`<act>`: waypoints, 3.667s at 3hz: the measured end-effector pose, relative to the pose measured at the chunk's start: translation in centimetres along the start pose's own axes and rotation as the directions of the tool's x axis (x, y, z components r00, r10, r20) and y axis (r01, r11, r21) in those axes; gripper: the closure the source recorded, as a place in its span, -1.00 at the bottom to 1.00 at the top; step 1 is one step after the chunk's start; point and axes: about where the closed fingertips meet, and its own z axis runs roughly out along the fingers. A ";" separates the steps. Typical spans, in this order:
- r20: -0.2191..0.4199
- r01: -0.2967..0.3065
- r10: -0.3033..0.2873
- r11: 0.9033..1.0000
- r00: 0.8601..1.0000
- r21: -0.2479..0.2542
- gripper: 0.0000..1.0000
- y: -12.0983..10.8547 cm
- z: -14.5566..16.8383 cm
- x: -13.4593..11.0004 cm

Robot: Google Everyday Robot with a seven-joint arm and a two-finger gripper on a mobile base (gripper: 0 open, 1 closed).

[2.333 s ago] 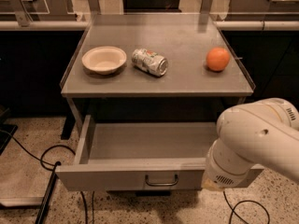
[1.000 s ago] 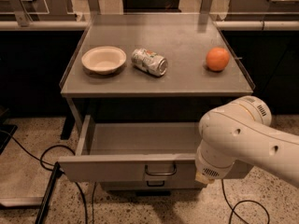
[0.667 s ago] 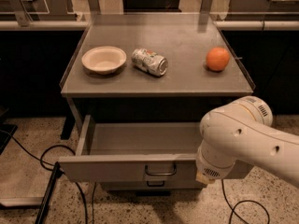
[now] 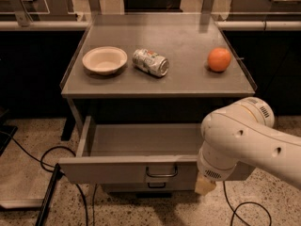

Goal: Close top drawer

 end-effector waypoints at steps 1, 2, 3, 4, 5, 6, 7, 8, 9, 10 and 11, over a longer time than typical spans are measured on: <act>0.000 0.000 0.000 1.000 1.000 0.000 -1.00 0.0 0.0 0.0; 0.000 0.000 0.000 1.000 1.000 0.000 -1.00 0.0 0.0 0.0; 0.000 0.000 0.000 1.000 1.000 0.000 -0.65 0.0 0.0 0.0; 0.000 0.000 0.000 1.000 1.000 0.000 -0.18 0.0 0.0 0.0; 0.000 0.000 0.000 1.000 1.000 0.000 0.28 0.0 0.0 0.0; -0.017 -0.023 0.023 0.999 1.000 0.036 0.75 -2.3 0.4 0.1; -0.037 -0.042 0.045 0.996 0.998 0.079 1.00 -5.1 0.9 -0.6; -0.052 -0.055 0.062 0.992 0.997 0.115 1.00 -7.5 1.2 -1.1; -0.054 -0.055 0.062 0.991 0.997 0.120 0.60 -7.6 1.2 -1.1; -0.054 -0.055 0.062 0.991 0.997 0.120 0.18 -7.6 1.2 -1.1; -0.054 -0.055 0.062 0.991 0.997 0.120 -0.29 -7.6 1.2 -1.1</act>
Offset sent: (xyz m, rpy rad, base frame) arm 0.0000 0.0000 0.0000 0.0000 0.0000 0.0000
